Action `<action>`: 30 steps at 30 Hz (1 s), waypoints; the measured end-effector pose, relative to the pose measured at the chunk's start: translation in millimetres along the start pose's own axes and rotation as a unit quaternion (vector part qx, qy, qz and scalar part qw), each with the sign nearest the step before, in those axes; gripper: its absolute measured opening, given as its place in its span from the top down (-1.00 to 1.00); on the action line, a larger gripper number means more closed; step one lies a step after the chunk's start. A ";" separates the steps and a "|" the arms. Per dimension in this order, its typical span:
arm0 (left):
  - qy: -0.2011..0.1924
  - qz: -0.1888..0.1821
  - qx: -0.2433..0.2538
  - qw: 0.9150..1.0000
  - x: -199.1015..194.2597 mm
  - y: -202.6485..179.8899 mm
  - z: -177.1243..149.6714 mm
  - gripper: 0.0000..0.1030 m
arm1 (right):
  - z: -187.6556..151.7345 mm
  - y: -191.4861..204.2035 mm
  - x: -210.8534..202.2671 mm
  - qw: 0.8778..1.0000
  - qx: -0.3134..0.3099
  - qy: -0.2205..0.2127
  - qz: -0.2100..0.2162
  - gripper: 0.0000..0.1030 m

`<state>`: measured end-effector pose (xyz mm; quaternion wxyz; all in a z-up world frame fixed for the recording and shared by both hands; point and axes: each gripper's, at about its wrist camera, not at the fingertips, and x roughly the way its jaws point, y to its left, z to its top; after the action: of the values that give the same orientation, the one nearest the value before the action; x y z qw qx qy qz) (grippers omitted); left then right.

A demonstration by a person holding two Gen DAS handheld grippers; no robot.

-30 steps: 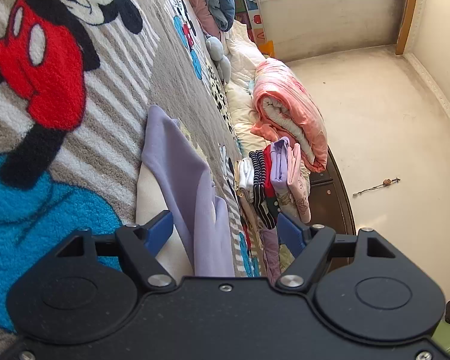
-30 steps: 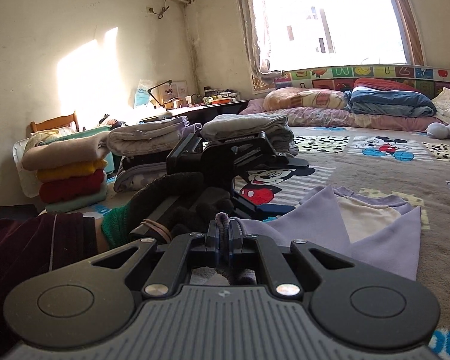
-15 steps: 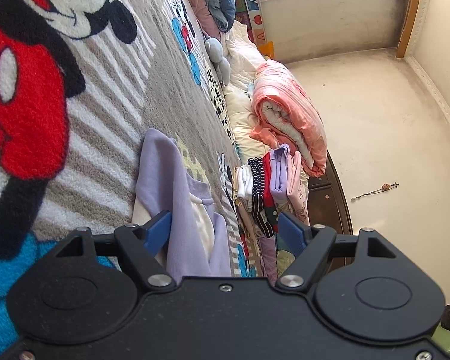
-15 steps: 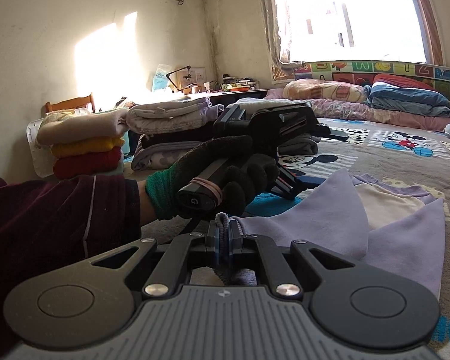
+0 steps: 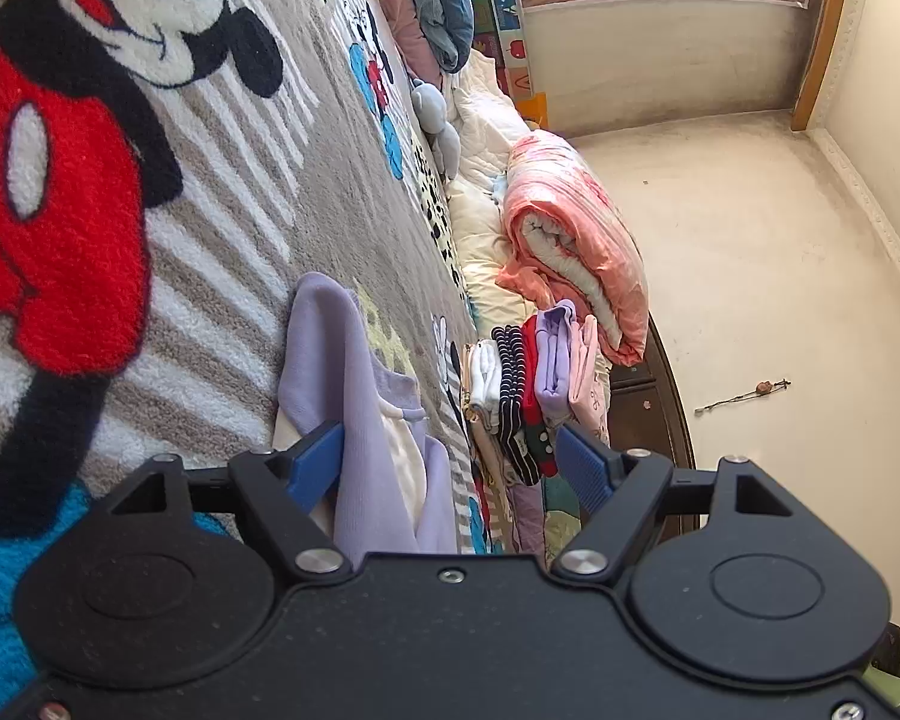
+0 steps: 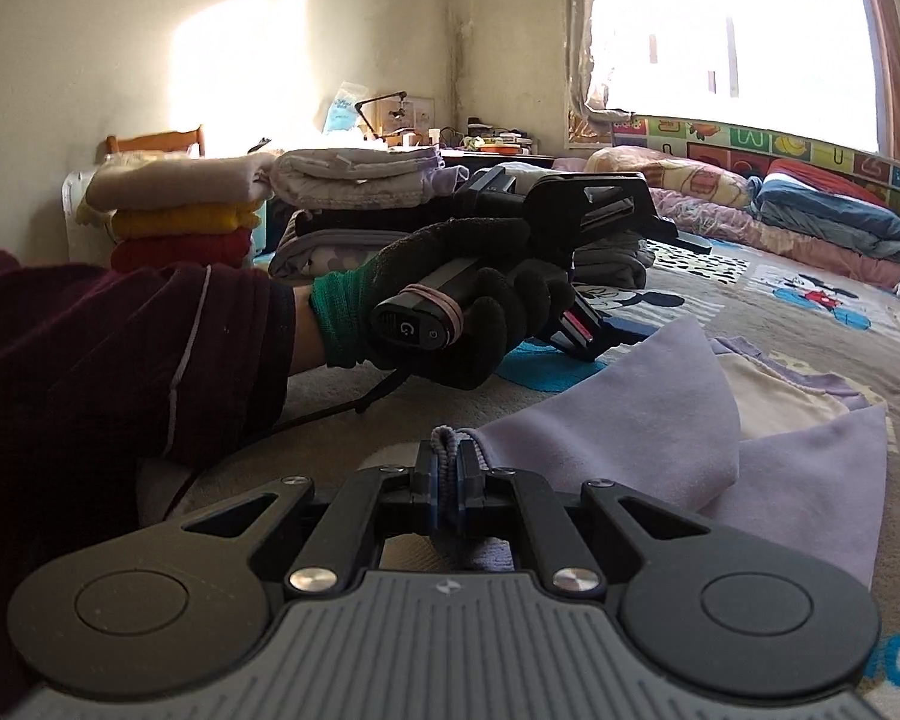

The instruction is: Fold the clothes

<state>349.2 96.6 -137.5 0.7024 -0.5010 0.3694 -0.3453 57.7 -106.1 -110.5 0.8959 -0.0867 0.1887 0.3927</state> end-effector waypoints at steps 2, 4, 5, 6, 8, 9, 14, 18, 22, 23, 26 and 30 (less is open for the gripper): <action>0.000 0.002 0.003 1.000 0.8 -1.8 -0.6 -0.49 | -1.8 4.8 0.2 1.000 -0.026 0.009 -0.005 0.85; -0.004 0.006 0.013 1.000 -2.4 -6.3 -0.3 -0.49 | -3.4 10.5 3.1 0.998 -0.053 0.019 -0.007 0.85; -0.006 0.007 0.018 1.000 -4.0 -8.5 -0.1 -0.49 | -4.8 12.7 5.6 0.998 -0.063 0.027 -0.007 0.85; -0.007 0.009 0.023 1.000 -5.6 -10.8 0.0 -0.49 | -6.2 14.4 7.9 0.997 -0.071 0.033 -0.006 0.85; -0.011 0.012 0.033 0.999 -8.8 -15.3 0.3 -0.49 | -7.3 12.5 9.5 0.997 -0.064 0.045 0.001 0.84; -0.012 0.014 0.038 0.999 -10.4 -17.6 0.5 -0.49 | -7.1 11.4 10.0 0.997 -0.060 0.051 0.004 0.84; -0.021 0.022 0.062 0.998 -18.3 -28.8 1.2 -0.49 | -3.4 9.9 3.7 0.994 -0.056 0.091 0.012 0.69; -0.027 0.027 0.084 0.996 -24.0 -38.3 1.3 -0.49 | 5.9 6.9 -15.6 0.993 -0.035 0.106 0.028 0.61; -0.017 0.025 0.135 0.990 -18.6 -53.9 -6.6 -0.49 | 22.1 -1.4 -25.9 0.997 -0.011 0.082 0.005 0.61; -0.009 0.022 0.142 0.990 -13.1 -56.4 -9.7 -0.49 | 25.8 -6.6 -22.8 0.997 -0.009 0.074 -0.008 0.61; 0.023 0.034 0.171 0.984 7.6 -57.9 -21.8 -0.49 | 30.8 -21.8 -3.2 0.996 -0.024 0.061 -0.052 0.61; 0.044 0.084 0.181 0.979 29.4 -44.7 -27.6 -0.49 | 20.6 -44.2 31.0 0.994 -0.005 0.083 -0.072 0.54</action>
<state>334.5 47.4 -105.9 0.7910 -0.3166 0.3720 -0.3684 115.0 -109.0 -103.9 0.9027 -0.1369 0.2534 0.3196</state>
